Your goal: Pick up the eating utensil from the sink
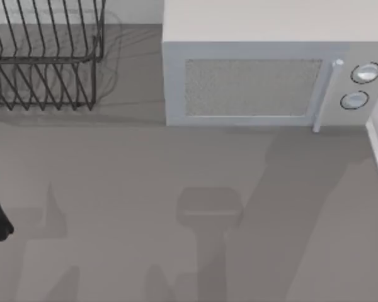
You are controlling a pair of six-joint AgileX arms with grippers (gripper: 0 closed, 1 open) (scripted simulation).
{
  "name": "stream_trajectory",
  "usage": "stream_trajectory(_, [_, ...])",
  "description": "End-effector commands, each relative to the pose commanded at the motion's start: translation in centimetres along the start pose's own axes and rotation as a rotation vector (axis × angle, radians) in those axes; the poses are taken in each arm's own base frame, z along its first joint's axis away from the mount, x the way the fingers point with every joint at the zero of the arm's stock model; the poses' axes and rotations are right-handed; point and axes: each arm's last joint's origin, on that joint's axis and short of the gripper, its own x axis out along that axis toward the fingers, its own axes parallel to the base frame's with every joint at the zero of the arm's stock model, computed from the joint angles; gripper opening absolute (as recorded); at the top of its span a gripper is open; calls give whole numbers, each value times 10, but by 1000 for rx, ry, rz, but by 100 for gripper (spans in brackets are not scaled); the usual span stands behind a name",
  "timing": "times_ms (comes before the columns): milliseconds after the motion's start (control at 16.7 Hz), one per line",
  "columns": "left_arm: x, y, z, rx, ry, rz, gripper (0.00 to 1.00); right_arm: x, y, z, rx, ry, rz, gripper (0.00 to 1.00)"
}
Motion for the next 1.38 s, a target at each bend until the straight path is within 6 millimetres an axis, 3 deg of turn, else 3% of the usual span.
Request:
stream_trajectory(240, [0,0,0,0,0,0,100,-1,7,0,0,4,-3,0])
stream_trajectory(360, [0,0,0,0,0,0,100,-13,31,-4,2,6,-15,0])
stream_trajectory(540, [0,0,0,0,0,0,100,-42,87,-23,14,-1,-37,0])
stream_trajectory(780, [0,0,0,0,0,0,100,-82,169,-78,36,-16,-49,0])
stream_trajectory(1020, [0,0,0,0,0,0,100,-101,234,-152,27,-10,-29,0])
stream_trajectory(1200, [0,0,0,0,0,0,100,-100,262,-198,0,19,-8,0])
stream_trajectory(1380, [0,0,0,0,0,0,100,-96,272,-219,-8,45,0,0])
